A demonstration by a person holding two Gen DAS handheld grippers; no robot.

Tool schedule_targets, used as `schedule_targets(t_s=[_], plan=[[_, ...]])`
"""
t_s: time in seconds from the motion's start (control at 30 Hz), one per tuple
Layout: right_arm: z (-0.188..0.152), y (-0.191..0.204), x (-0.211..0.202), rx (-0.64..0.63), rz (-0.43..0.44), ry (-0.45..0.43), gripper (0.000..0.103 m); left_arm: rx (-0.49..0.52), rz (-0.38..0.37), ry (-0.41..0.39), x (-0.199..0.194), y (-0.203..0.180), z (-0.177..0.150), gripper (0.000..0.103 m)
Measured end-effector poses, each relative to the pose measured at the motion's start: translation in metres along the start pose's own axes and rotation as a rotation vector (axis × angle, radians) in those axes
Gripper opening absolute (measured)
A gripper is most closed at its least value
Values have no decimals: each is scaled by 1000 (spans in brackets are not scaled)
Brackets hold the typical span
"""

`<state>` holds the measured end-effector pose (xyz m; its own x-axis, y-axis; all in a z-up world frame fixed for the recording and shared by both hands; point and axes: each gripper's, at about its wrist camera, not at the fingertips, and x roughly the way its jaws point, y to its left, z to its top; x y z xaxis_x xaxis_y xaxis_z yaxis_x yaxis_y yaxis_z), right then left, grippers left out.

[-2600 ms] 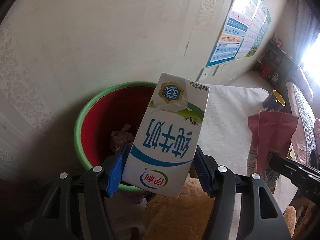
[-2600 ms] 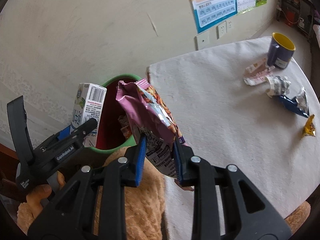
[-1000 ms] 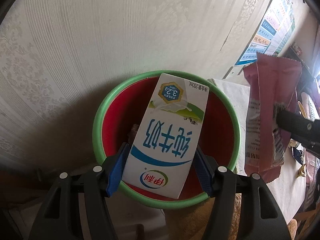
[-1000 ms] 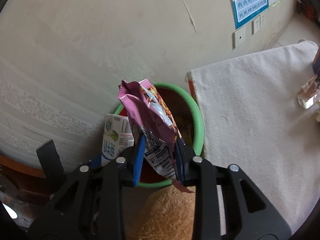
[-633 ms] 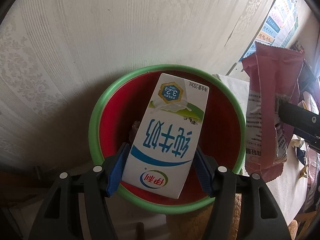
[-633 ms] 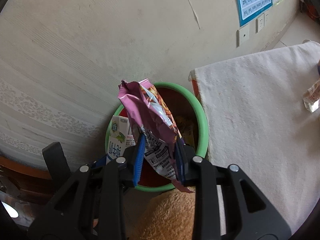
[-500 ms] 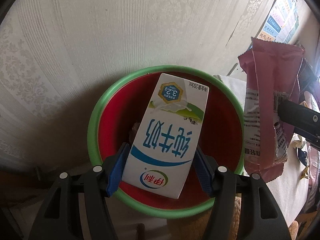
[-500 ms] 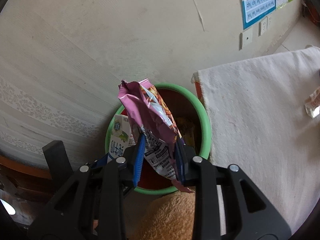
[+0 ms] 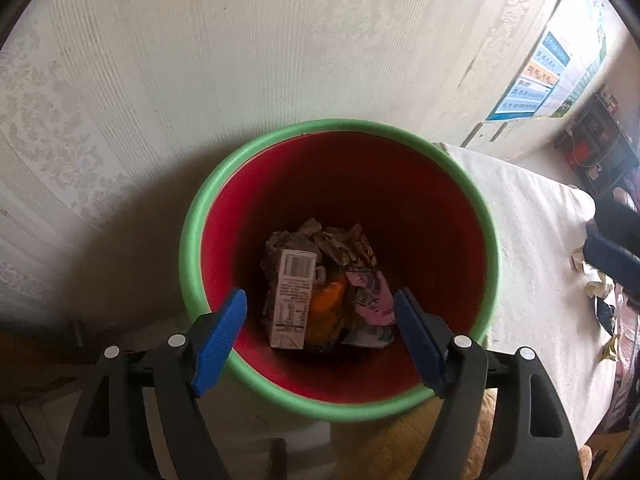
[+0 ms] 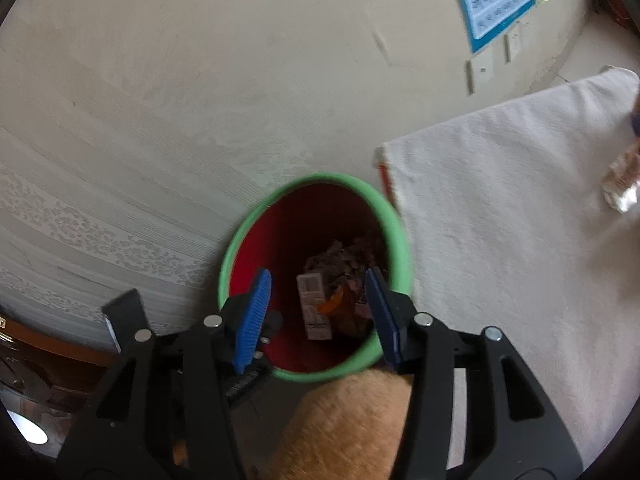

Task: Collect trash
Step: 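Grasp the gold wrapper with the right gripper while the left gripper grasps the foil-wrapped cup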

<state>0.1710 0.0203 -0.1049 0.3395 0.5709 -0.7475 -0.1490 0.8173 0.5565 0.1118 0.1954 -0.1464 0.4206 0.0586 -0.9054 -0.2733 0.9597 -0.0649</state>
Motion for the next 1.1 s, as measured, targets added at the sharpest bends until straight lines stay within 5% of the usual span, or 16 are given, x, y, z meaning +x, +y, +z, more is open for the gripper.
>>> schedule_targets(t_s=[0.13, 0.27, 0.37, 0.53, 0.7, 0.8, 0.93, 1.1], plan=[[-18, -37, -30, -3, -90, -49, 56, 27, -9, -24, -13, -6, -2, 73], [-45, -105, -72, 31, -286, -114, 56, 54, -17, -47, -27, -20, -4, 73], [-62, -178, -113, 159, -448, -169, 56, 77, -28, -59, -36, -34, -8, 73], [-73, -276, -168, 411, -574, -284, 56, 151, -45, -75, -47, -71, -17, 73], [-74, -337, -158, 539, -570, -234, 54, 252, -62, -74, -57, -111, -31, 73], [-77, -355, -144, 566, -530, -207, 34, 321, -67, -83, -67, -134, -40, 73], [-78, -357, -140, 555, -469, -213, 21, 408, -78, -93, -76, -166, -48, 73], [-102, -334, -167, 494, -395, -292, 20, 563, -144, -118, -83, -224, -63, 73]])
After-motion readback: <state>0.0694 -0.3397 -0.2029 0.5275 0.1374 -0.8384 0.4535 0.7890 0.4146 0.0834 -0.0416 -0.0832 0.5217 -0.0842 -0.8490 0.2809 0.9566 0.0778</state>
